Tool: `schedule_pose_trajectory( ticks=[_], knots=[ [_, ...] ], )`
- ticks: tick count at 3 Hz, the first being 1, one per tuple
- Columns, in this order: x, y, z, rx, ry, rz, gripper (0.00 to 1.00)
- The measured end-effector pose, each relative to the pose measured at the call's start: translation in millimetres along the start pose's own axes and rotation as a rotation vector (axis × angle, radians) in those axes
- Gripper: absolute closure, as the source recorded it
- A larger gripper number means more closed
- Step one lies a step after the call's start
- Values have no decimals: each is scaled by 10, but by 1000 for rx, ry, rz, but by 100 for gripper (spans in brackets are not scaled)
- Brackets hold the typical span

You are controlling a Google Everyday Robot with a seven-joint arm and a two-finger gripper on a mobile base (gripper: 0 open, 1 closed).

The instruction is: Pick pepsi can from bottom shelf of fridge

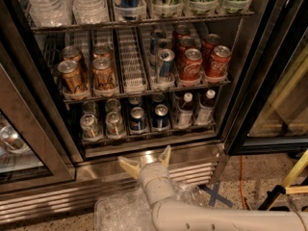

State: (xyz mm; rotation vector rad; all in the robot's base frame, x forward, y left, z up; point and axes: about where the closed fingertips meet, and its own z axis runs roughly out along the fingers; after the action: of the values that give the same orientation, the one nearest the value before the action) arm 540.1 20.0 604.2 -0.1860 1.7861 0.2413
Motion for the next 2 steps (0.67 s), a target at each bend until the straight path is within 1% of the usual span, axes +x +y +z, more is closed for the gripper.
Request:
schedule_pose_trajectory(
  ticks=[1,2],
  knots=[
    [-90,-186,132,92,-88,-45,0],
    [-231,-376,158,188,-191,-73,0]
  ],
)
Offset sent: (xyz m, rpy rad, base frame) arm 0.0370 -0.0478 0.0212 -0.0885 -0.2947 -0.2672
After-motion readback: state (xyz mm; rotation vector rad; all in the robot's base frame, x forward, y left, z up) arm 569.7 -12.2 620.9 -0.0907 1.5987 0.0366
